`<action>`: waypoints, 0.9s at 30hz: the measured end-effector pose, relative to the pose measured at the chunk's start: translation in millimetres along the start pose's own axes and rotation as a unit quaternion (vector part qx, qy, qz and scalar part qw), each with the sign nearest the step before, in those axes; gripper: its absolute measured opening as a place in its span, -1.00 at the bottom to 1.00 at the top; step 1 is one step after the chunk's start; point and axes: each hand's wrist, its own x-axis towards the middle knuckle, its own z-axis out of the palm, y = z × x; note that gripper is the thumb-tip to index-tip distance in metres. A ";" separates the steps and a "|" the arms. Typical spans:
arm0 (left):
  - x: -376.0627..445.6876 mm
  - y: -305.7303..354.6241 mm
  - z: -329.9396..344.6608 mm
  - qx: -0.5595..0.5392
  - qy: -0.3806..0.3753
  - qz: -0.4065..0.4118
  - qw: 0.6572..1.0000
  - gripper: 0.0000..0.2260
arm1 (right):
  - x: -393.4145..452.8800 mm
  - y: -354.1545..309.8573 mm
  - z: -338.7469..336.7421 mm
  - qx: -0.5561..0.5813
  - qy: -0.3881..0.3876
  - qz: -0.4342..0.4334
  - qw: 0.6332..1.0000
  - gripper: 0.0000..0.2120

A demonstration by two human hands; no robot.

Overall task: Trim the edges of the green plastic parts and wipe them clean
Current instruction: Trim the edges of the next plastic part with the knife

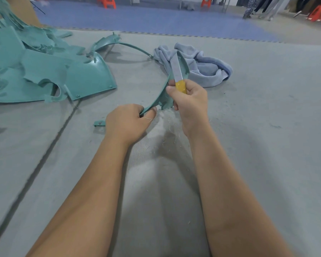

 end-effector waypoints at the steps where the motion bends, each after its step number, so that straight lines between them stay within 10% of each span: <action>1: -0.2 0.3 -0.2 0.001 0.000 0.000 1.000 -0.47 | 0.6 0.3 0.0 -0.008 0.006 0.000 1.000 -0.94; 17: 0.9 -2.9 -0.9 -0.018 0.017 0.001 1.000 -0.46 | 7.5 6.5 -25.3 -0.024 0.138 0.035 0.990 -0.61; 27: -2.2 -4.1 -5.4 -0.051 -0.036 0.051 0.997 -0.48 | 3.8 7.2 -4.4 -0.025 0.051 0.006 0.998 -0.45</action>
